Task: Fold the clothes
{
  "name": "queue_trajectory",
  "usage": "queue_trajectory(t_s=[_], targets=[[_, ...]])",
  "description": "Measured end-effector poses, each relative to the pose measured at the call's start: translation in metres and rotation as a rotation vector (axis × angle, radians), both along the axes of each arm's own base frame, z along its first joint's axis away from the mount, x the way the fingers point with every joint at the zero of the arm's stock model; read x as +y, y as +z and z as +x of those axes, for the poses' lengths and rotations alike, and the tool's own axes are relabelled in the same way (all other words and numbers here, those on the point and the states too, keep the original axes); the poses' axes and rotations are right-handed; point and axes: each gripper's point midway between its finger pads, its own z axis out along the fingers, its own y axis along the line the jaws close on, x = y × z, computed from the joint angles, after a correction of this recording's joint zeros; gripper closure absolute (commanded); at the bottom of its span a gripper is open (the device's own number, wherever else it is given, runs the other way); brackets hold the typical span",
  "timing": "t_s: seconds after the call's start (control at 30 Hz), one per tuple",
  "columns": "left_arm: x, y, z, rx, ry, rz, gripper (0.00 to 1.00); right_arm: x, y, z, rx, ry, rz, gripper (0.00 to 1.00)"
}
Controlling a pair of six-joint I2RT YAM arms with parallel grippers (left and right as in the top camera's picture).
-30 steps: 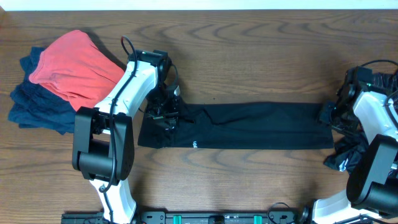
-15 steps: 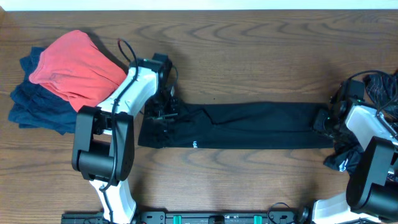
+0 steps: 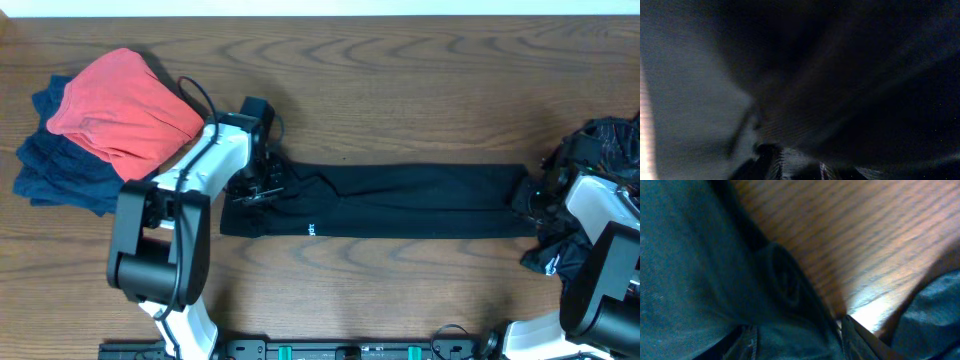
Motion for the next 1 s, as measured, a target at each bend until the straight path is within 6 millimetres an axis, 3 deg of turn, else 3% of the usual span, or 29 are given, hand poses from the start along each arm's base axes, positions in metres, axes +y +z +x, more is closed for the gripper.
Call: queue_trajectory(t_s=[0.1, 0.17, 0.3, 0.4, 0.5, 0.8, 0.93, 1.0], targets=[[0.011, 0.016, 0.009, -0.069, 0.023, 0.019, 0.35, -0.002, 0.0, 0.0, -0.003, -0.007, 0.001, 0.47], [0.016, 0.034, 0.018, -0.141, 0.04, 0.021, 0.23, -0.002, 0.0, 0.0, -0.005, -0.007, 0.0, 0.47], [0.015, 0.061, 0.035, -0.273, 0.056, 0.003, 0.21, -0.002, 0.0, 0.001, -0.007, -0.007, -0.001, 0.47], [0.013, 0.063, 0.044, -0.314, 0.054, -0.003, 0.23, -0.002, 0.0, 0.001, -0.008, -0.007, -0.001, 0.47], [0.012, 0.057, 0.048, -0.314, 0.038, -0.001, 0.28, -0.003, 0.0, 0.001, -0.008, -0.007, -0.002, 0.47], [0.005, 0.028, 0.064, -0.311, -0.03, -0.019, 0.56, -0.003, 0.0, 0.001, -0.008, -0.007, -0.002, 0.47], [0.003, 0.022, 0.067, -0.313, -0.045, -0.028, 0.72, -0.003, 0.0, 0.001, -0.008, -0.007, -0.002, 0.47], [0.001, 0.022, 0.067, -0.311, -0.053, -0.039, 0.87, -0.003, 0.0, 0.001, -0.008, -0.007, -0.002, 0.47]])
